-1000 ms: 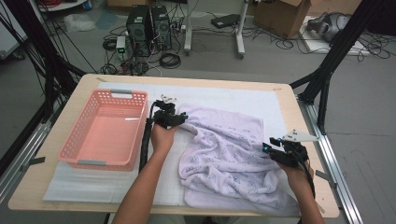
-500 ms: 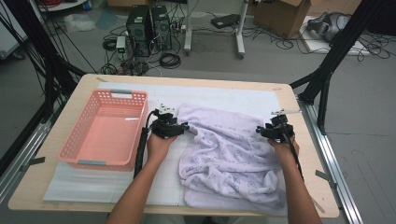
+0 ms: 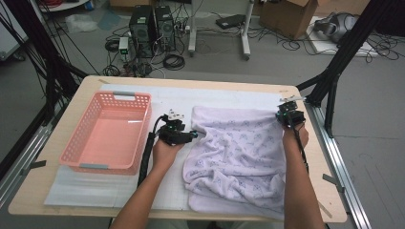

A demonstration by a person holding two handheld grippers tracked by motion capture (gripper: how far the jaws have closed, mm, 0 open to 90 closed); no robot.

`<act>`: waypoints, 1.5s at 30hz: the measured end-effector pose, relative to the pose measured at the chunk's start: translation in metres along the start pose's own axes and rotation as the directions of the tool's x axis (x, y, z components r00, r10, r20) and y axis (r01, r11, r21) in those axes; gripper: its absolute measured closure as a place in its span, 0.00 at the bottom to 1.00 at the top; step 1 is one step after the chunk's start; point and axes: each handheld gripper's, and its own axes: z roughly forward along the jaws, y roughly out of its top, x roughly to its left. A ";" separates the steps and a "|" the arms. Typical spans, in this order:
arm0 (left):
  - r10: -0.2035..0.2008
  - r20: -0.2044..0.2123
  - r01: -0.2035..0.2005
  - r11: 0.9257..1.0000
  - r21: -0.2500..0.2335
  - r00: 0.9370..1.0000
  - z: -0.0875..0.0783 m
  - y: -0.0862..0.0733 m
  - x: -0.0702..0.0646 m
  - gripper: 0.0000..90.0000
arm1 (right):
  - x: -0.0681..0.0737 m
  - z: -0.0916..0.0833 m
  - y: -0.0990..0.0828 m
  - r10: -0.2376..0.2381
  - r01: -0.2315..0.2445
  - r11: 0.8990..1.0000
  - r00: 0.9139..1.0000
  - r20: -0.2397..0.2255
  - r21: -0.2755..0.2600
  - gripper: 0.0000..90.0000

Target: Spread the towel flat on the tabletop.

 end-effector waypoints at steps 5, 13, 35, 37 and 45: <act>0.000 0.055 0.000 1.000 0.007 0.999 0.006 -0.001 -0.009 0.48 | -0.012 -0.012 -0.003 0.132 -0.138 0.989 0.986 -0.105 -0.051 0.71; -0.028 0.121 0.027 1.000 0.014 0.992 0.023 -0.004 -0.024 0.47 | -0.020 -0.059 -0.020 0.104 -0.131 0.986 0.967 -0.231 -0.106 0.67; 0.069 0.150 -0.075 0.996 0.036 0.986 0.028 -0.005 -0.049 0.93 | -0.003 -0.088 -0.057 -0.004 -0.035 0.993 0.944 -0.330 -0.111 0.66; 0.026 0.082 -0.029 0.999 0.034 0.996 0.022 -0.003 -0.035 0.94 | -0.004 -0.089 -0.058 -0.004 -0.034 0.993 0.945 -0.327 -0.111 0.66; -0.128 -0.147 0.121 0.991 -0.056 0.981 -0.004 -0.007 0.022 0.95 | -0.008 -0.086 -0.065 0.042 -0.082 0.991 0.938 -0.343 -0.103 0.64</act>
